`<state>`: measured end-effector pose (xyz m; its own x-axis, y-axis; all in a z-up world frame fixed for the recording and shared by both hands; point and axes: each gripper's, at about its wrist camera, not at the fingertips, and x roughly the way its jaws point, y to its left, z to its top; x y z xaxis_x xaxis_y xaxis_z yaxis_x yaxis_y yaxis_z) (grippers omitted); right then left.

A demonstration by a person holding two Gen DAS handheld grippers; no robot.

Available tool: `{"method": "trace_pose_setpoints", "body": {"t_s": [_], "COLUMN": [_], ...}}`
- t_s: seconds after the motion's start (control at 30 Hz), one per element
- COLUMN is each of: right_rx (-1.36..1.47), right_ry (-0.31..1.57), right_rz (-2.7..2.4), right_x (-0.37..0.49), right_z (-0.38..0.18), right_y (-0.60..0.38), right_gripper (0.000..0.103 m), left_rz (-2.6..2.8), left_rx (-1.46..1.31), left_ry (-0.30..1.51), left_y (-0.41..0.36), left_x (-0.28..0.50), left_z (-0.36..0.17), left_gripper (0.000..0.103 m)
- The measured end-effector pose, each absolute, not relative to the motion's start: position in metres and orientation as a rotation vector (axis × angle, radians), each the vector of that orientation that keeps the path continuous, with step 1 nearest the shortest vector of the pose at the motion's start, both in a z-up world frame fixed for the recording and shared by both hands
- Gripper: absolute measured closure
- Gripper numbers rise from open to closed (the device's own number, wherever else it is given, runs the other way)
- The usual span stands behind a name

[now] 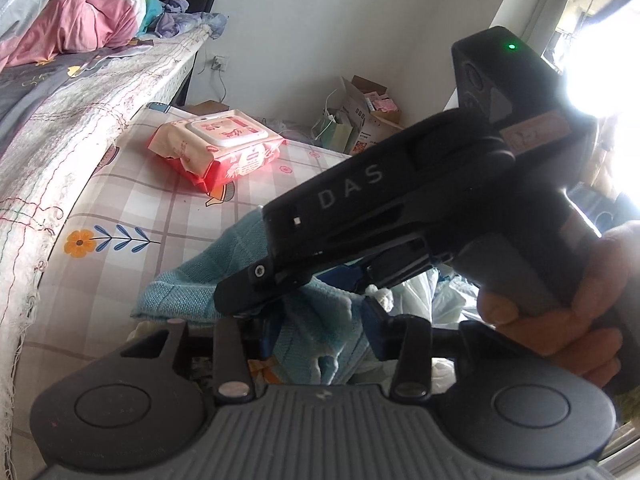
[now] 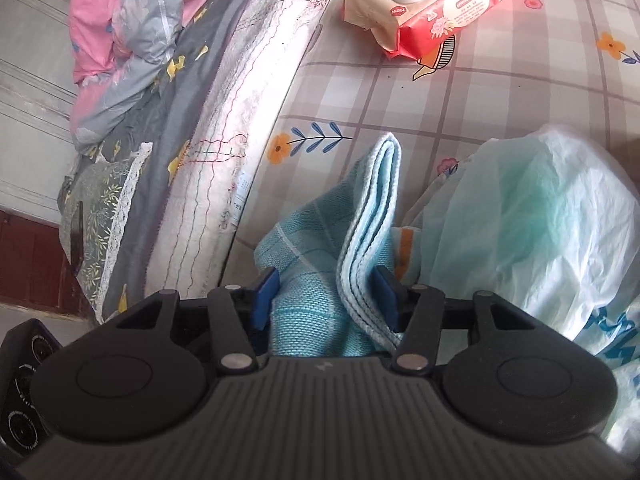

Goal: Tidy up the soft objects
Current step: 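Grasp the blue-green towel with the right gripper while the left gripper holds it, then carry the blue-green towel into the cardboard box with the right gripper and release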

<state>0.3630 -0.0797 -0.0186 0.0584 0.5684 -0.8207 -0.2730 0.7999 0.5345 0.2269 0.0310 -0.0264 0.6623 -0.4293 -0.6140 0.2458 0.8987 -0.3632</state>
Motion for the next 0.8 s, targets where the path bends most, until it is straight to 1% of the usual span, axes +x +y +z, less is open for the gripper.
{"method": "trace_pose_setpoints", "body": {"t_s": [0.07, 0.13, 0.2, 0.3, 0.5, 0.8], "right_rx": [0.263, 0.273, 0.297, 0.350, 0.462, 0.531], "right_ry": [1.371, 1.368, 1.369, 1.368, 1.358, 1.260], "right_rz": [0.646, 0.640, 0.630, 0.612, 0.607, 0.694], "right_x": [0.364, 0.364, 0.365, 0.367, 0.365, 0.339], "right_z": [-0.019, -0.021, -0.023, -0.027, -0.028, 0.014], "right_y": [-0.082, -0.085, -0.090, -0.099, -0.108, -0.127], "right_gripper": [0.060, 0.067, 0.073, 0.078, 0.079, 0.080], "left_rz": [-0.393, -0.398, -0.396, -0.362, -0.343, -0.353], "left_rx": [-0.268, -0.279, -0.286, -0.292, -0.313, -0.252], "left_ry": [0.754, 0.761, 0.770, 0.777, 0.776, 0.696], "left_y": [0.032, 0.034, 0.037, 0.041, 0.044, 0.023], "left_x": [0.226, 0.226, 0.226, 0.227, 0.229, 0.201], "left_z": [-0.027, -0.028, -0.030, -0.032, -0.025, 0.025], "left_gripper": [0.056, 0.056, 0.055, 0.049, 0.049, 0.049]}}
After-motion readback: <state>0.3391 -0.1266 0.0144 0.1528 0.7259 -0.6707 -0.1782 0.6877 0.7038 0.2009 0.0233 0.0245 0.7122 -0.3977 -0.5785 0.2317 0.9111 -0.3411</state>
